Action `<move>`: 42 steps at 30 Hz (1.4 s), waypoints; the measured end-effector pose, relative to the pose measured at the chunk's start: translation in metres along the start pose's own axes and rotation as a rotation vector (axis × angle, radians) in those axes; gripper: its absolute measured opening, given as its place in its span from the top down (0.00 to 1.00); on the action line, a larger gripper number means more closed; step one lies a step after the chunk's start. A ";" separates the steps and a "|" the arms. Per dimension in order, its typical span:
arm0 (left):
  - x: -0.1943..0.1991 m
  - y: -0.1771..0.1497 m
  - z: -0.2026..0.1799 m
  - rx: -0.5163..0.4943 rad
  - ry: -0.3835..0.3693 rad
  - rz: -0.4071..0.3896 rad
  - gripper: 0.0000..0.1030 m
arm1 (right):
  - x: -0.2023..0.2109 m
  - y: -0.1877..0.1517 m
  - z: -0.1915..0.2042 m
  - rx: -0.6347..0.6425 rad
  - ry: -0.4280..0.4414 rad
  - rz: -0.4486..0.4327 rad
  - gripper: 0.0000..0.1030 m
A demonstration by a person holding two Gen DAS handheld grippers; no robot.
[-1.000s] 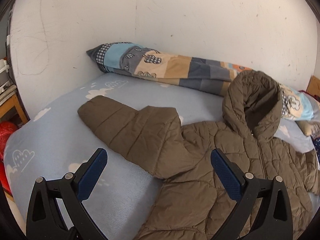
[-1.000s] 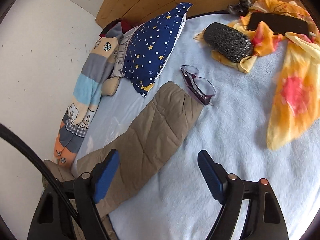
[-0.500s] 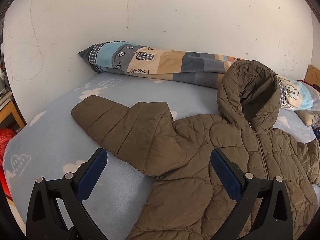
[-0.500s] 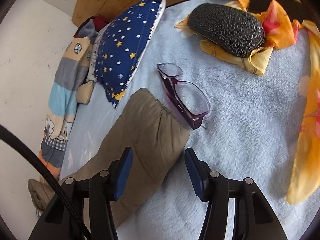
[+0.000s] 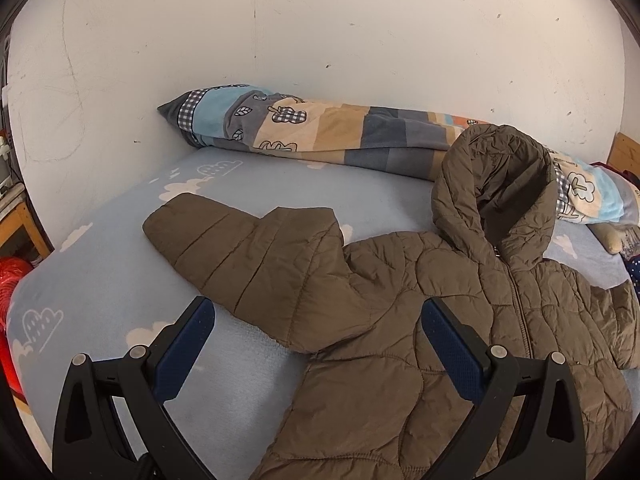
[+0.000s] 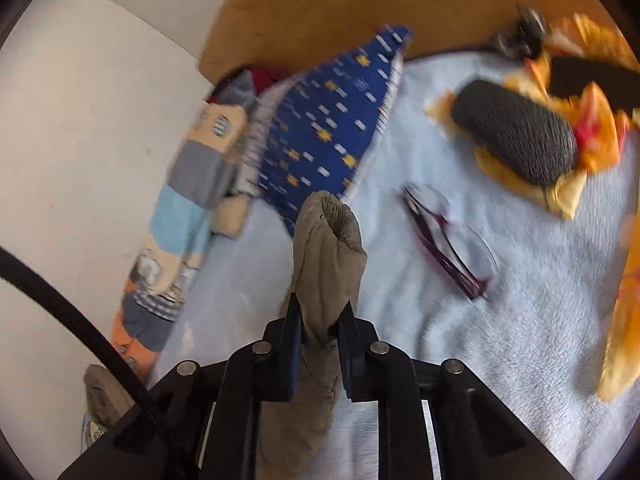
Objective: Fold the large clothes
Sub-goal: 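Lift the sleeve with the right tool and fold it across the jacket body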
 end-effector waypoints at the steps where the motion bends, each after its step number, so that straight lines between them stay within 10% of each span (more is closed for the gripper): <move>1: 0.001 0.000 0.001 0.001 -0.002 0.000 0.00 | 0.009 0.002 0.010 0.019 0.000 -0.023 0.84; 12: 0.012 0.001 0.009 0.017 -0.010 -0.012 0.00 | 0.101 -0.020 0.169 0.311 0.258 -0.137 0.84; 21: 0.015 0.002 0.024 0.057 -0.021 -0.009 0.00 | 0.129 -0.118 0.298 0.609 0.455 -0.056 0.84; 42: 0.009 0.002 0.031 0.072 -0.035 0.029 0.00 | -0.013 -0.418 0.394 1.030 0.494 0.457 0.85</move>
Point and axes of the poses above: each gripper's, at about its wrist camera, not at the fingertips, and x roughly against the way its jaws point, z to its left, y to its top, the point moved 1 cm from there along -x, roughly the way its jaws point, and after that the axes turned 4 degrees about z, right-handed, at the moved point
